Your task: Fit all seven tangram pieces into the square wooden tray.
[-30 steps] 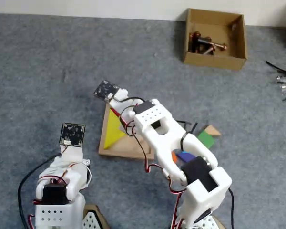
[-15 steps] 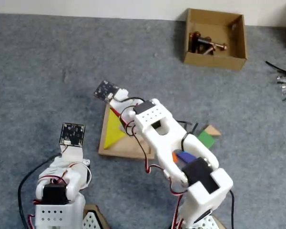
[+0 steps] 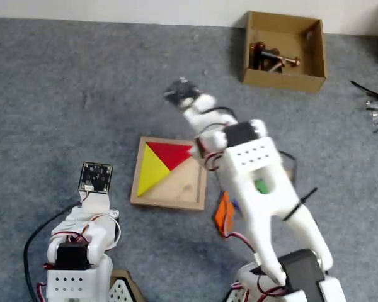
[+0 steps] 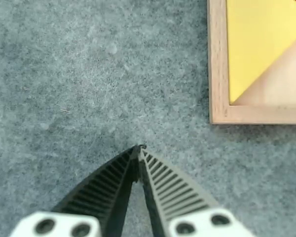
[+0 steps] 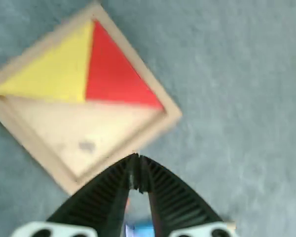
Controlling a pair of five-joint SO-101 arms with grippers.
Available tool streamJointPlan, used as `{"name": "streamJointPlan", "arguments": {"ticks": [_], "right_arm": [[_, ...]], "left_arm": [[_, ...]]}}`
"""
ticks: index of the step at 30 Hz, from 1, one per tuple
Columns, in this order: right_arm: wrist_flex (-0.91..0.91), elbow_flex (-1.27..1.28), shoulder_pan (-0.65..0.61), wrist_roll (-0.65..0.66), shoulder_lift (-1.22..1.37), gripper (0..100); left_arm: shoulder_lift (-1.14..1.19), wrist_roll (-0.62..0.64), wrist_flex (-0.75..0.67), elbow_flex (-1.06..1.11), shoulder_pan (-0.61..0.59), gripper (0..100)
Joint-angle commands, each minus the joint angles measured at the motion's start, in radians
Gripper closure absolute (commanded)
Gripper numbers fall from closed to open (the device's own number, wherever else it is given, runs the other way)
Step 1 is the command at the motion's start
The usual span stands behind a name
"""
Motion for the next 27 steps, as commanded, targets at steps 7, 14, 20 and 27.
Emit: {"name": "streamJointPlan", "arguments": {"ticks": [7,14,20,27], "right_arm": [[0.265,-0.033,0.245,-0.009,-0.082,99.1],[0.341,0.11,0.226,-0.009,-0.084,99.1],[0.341,0.231,0.196,-0.009,-0.084,88.1],[0.34,0.329,0.131,-0.009,-0.085,81.0]], "left_arm": [[-0.01,0.002,0.003,0.018,0.012,99],[-0.01,0.002,0.003,0.018,0.012,99],[-0.01,0.002,0.003,0.018,0.012,99],[-0.01,0.002,0.003,0.018,0.012,99]]}}
